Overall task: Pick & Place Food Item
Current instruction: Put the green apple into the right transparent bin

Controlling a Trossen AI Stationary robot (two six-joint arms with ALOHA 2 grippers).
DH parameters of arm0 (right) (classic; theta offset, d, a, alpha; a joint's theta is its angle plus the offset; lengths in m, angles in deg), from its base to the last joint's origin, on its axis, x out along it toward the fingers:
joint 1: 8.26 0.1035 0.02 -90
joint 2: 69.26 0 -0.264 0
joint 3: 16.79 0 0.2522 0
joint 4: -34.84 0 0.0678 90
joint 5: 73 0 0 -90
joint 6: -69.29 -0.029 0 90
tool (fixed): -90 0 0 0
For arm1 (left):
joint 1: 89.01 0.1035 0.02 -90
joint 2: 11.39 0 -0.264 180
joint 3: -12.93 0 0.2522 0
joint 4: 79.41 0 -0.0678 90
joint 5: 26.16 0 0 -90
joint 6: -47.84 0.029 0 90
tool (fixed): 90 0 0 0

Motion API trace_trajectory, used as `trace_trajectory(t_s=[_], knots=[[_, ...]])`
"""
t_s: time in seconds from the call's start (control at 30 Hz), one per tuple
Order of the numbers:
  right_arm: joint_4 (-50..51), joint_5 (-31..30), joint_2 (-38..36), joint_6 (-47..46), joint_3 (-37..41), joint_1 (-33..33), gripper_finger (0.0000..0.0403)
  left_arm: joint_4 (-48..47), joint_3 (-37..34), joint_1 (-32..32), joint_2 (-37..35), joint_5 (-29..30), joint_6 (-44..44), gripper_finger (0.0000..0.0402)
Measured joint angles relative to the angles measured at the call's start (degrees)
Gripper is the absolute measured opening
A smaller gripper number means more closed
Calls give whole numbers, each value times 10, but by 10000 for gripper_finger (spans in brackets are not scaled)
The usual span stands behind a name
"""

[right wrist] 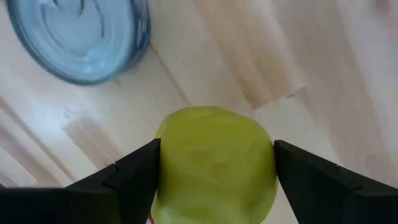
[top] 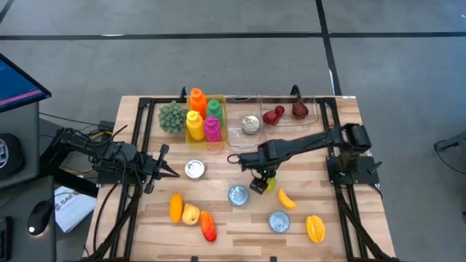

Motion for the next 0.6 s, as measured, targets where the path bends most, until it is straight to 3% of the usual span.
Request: trace_trajectory(t_s=[0.3, 0.6], knots=[[53, -137, -110, -29, 0, -42, 290, 18, 0, 0, 7, 0, 0, 2], [93, -339, -163, -64, 0, -101, 290, 27, 0, 0, 8, 0, 0, 2]])
